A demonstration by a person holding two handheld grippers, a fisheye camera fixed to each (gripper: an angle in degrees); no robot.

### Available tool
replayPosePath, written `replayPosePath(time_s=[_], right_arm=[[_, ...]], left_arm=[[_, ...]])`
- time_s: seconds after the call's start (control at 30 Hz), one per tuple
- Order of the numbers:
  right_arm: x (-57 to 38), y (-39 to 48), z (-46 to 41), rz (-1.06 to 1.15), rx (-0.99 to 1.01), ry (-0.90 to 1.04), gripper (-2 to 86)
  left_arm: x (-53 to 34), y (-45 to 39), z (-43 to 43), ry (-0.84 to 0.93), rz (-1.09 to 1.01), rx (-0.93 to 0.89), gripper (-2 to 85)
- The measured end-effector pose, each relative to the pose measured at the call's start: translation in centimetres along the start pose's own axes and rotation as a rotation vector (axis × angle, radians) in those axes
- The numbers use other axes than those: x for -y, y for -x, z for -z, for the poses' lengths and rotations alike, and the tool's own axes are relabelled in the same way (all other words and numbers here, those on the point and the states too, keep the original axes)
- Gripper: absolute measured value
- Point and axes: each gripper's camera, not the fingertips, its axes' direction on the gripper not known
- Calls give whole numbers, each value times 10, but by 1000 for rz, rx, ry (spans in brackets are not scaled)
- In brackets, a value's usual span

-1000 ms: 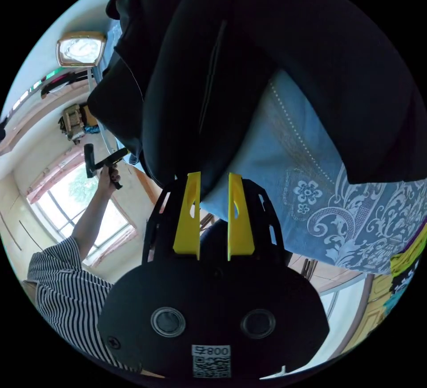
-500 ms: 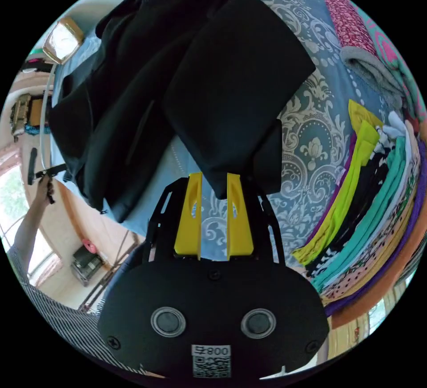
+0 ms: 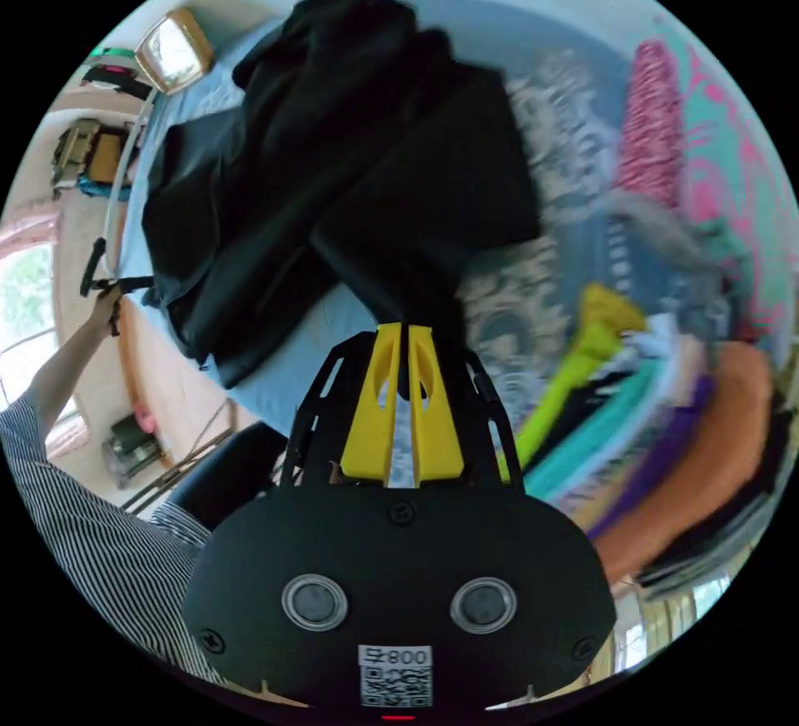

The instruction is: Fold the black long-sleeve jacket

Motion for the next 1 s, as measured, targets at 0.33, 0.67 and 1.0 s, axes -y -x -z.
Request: replayPosePath(time_s=[0.33, 0.67, 1.0], right_arm=[[-79, -115, 124, -404, -177, -292, 67], [-121, 150, -145, -144, 674, 205, 84], [-135, 221, -175, -265, 718, 274, 52]], left_arm=[[-33, 9, -27, -16, 9, -47, 55], [-69, 41, -56, -28, 9, -201, 88], [-106, 58, -86, -3, -4, -139, 26]])
